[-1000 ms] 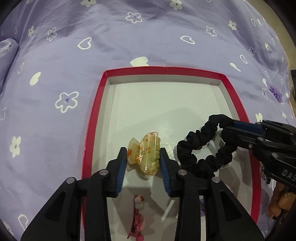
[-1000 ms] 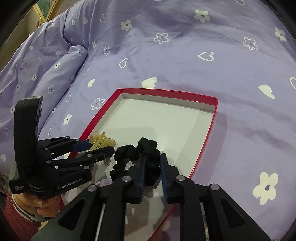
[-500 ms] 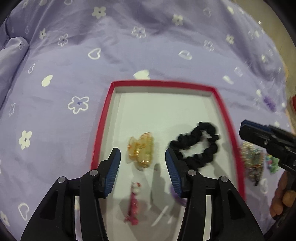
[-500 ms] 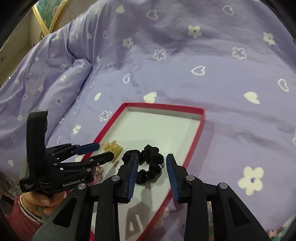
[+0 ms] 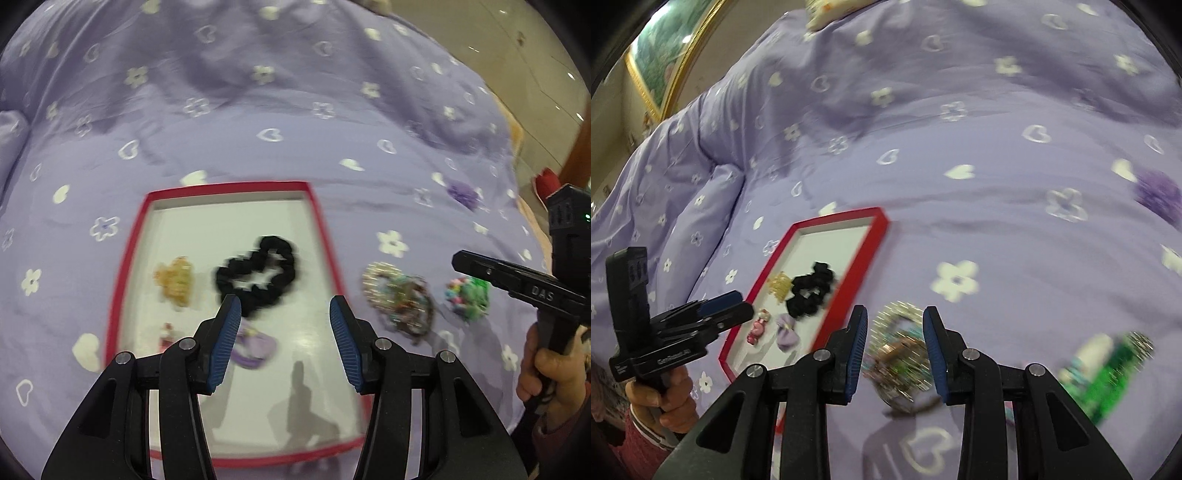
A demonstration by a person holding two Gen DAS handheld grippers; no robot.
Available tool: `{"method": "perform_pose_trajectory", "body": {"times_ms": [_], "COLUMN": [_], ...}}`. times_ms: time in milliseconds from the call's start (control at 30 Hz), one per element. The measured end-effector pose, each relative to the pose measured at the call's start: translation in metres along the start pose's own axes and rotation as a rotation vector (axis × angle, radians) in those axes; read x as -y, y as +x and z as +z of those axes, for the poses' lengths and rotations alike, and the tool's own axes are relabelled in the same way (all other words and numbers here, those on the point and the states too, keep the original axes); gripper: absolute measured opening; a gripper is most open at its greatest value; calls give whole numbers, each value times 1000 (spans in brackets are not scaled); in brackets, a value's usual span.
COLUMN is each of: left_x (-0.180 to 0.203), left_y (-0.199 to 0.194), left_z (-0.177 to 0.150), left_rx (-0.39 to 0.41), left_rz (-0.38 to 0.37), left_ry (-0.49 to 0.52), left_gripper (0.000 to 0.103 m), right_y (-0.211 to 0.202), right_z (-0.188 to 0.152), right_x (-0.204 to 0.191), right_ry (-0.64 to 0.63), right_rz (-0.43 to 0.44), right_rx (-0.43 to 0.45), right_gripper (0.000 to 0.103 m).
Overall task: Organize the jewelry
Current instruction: 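Move both tools back over the remaining accessories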
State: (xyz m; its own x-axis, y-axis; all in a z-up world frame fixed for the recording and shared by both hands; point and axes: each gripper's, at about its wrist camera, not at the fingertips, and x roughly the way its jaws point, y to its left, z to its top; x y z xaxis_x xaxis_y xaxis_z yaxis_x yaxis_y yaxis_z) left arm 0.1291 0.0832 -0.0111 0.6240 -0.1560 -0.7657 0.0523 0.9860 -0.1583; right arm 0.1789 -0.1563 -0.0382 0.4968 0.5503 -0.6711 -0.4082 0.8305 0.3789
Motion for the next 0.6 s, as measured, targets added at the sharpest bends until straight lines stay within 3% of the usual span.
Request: {"method": "perform_pose_trajectory", "body": {"times_ms": [600], "left_x": [116], "left_y": [32], "left_z": [-11], "left_rx": [-81], "left_rz": [-116], "left_ry": [260], "left_gripper": [49], "right_y": [-66], "right_z": [-52], "right_x": [89], "right_ry": [156], "right_rz": [-116], "right_rx": [40], "right_gripper": [34]}}
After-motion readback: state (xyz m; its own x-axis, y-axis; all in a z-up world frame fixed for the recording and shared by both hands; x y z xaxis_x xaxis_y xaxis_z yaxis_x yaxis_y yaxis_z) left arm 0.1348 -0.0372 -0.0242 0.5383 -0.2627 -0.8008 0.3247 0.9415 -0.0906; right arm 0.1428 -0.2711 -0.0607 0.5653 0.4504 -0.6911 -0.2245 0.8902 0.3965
